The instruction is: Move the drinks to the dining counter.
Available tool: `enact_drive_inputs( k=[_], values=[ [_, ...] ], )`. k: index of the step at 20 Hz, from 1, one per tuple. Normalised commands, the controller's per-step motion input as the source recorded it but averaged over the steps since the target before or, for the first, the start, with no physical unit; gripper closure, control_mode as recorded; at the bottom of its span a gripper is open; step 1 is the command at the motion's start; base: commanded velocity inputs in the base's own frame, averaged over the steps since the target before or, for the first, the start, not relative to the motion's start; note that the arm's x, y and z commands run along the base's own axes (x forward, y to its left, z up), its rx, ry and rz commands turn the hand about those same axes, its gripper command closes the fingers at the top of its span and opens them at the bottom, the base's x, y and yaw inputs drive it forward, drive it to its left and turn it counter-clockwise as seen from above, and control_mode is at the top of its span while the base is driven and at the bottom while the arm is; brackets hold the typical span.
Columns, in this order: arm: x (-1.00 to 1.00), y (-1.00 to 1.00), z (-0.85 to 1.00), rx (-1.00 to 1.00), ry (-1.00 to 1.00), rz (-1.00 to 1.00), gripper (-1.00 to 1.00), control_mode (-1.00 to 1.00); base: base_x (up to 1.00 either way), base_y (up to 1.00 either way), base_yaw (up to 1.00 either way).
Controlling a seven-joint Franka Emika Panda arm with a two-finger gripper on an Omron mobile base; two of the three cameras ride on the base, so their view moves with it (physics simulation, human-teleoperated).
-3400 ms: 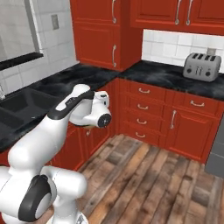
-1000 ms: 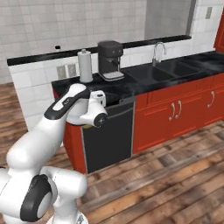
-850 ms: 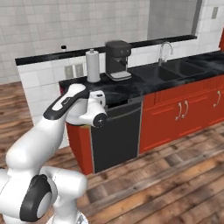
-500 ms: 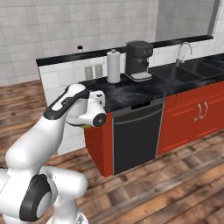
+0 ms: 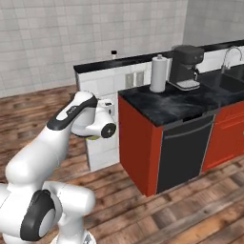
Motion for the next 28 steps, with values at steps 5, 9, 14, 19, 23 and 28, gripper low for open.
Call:
enact_drive_inputs(
  k=[5, 9, 14, 19, 23, 28],
  values=[
    [0.00, 0.00, 0.00, 0.00, 0.00, 0.00, 1.00, 1.00, 0.16, 0.91, 0.00],
    [0.00, 0.00, 0.00, 0.00, 0.00, 0.00, 1.00, 1.00, 0.35, 0.97, 0.00],
    [0.00, 0.00, 0.00, 0.00, 0.00, 0.00, 1.00, 1.00, 0.40, 0.95, 0.00],
    [0.00, 0.00, 0.00, 0.00, 0.00, 0.00, 1.00, 1.00, 0.46, 0.88, 0.00],
    [0.00, 0.00, 0.00, 0.00, 0.00, 0.00, 1.00, 1.00, 0.53, 0.82, 0.00],
    [0.00, 0.00, 0.00, 0.00, 0.00, 0.00, 1.00, 1.00, 0.68, 0.78, 0.00]
  ],
)
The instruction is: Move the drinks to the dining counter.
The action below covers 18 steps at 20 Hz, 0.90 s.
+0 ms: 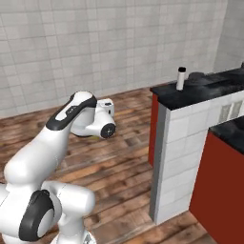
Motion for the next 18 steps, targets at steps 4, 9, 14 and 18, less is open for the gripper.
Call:
enact_drive_inputs(
  k=[4, 9, 14, 18],
  values=[
    [0.00, 0.00, 0.00, 0.00, 0.00, 0.00, 1.00, 1.00, 0.75, 0.79, 0.00],
    [0.00, 0.00, 0.00, 0.00, 0.00, 0.00, 1.00, 1.00, 0.80, 0.96, -0.04],
    [0.00, 0.00, 0.00, 0.00, 0.00, 0.00, 1.00, 1.00, 0.87, 0.90, -0.07],
    [0.00, 0.00, 0.00, 0.00, 0.00, 0.00, 1.00, 1.00, 0.97, 0.92, -0.09]
  ],
)
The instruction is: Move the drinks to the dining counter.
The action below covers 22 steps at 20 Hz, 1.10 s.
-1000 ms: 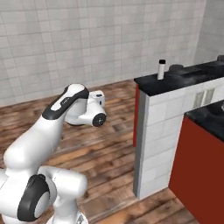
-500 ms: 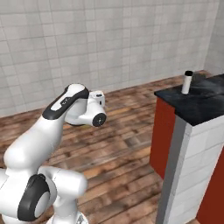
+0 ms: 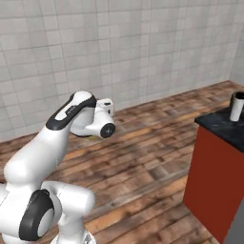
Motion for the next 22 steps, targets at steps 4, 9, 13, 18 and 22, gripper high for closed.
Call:
enact_drive_inputs(
  k=[4, 9, 13, 18, 22],
  values=[
    [0.00, 0.00, 0.00, 0.00, 0.00, 0.00, 1.00, 1.00, 1.00, 0.87, -0.12],
    [0.00, 0.00, 0.00, 0.00, 0.00, 0.00, 1.00, 1.00, 0.80, 0.29, -0.22],
    [0.00, 0.00, 0.00, 0.00, 0.00, 0.00, 1.00, 1.00, 0.73, 0.14, -0.32],
    [0.00, 0.00, 0.00, 0.00, 0.00, 0.00, 1.00, 1.00, 0.42, -0.05, -0.42],
    [0.00, 0.00, 0.00, 0.00, 0.00, 0.00, 1.00, 1.00, 0.15, 0.00, -0.41]
  ],
)
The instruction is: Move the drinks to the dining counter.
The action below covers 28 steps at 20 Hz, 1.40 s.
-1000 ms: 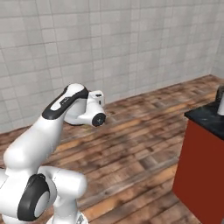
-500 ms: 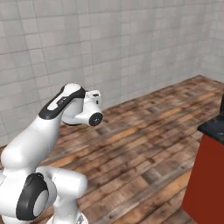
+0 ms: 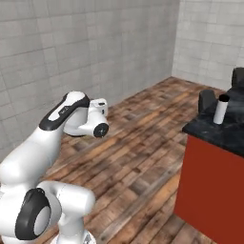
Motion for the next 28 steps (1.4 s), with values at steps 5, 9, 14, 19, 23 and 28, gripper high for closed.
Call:
enact_drive_inputs(
  k=[5, 9, 14, 19, 23, 28],
  values=[
    [0.00, 0.00, 0.00, 0.00, 0.00, 0.00, 1.00, 1.00, 0.08, -0.02, -0.43],
    [0.00, 0.00, 0.00, 0.00, 0.00, 0.00, 1.00, 1.00, 0.17, 0.00, -0.44],
    [0.00, 0.00, 0.00, 0.00, 0.00, 0.00, 1.00, 1.00, 0.34, 0.01, -0.47],
    [0.00, 0.00, 0.00, 0.00, 0.00, 0.00, 1.00, 1.00, 0.32, 0.04, -0.45],
    [0.00, 0.00, 0.00, 0.00, 0.00, 0.00, 1.00, 1.00, 0.35, 0.03, -0.52],
    [0.00, 0.00, 0.00, 0.00, 0.00, 0.00, 1.00, 1.00, 0.24, 0.08, -0.55]
  ],
)
